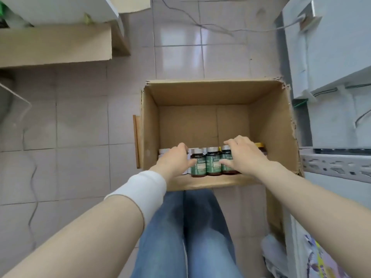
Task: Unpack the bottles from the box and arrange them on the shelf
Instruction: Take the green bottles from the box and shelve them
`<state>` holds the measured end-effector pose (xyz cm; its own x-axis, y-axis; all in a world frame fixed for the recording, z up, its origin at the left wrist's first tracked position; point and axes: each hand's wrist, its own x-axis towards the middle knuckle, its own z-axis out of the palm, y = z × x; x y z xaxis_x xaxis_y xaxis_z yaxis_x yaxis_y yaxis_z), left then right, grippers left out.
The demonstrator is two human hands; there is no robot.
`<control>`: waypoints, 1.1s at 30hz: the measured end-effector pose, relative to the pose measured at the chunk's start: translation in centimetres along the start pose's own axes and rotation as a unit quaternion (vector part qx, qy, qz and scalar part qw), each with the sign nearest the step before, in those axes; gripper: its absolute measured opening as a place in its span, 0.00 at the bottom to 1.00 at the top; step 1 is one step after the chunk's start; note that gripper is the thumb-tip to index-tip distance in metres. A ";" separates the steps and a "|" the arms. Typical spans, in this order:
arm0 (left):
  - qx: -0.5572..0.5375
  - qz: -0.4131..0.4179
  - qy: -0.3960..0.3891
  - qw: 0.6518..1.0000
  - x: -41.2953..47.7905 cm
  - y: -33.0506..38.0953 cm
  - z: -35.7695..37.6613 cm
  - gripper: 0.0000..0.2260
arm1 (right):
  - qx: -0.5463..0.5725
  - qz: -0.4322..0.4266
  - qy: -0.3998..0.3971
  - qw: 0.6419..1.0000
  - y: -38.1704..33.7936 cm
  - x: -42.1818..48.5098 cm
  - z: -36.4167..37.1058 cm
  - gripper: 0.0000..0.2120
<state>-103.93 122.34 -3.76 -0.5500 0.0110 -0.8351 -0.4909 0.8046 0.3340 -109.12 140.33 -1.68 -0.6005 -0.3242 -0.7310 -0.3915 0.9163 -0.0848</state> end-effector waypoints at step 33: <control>-0.394 0.203 0.079 0.893 -10.9 8.8 -13.9 0.12 | 0.709 0.096 0.184 0.674 0.8 -11.8 -9.8 0.28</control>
<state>-111.63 121.02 14.39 -0.8486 0.0722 -0.5241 -0.5183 0.0850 0.8510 -109.19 142.57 13.55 -0.7790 0.0354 -0.6261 0.6222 0.1680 -0.7646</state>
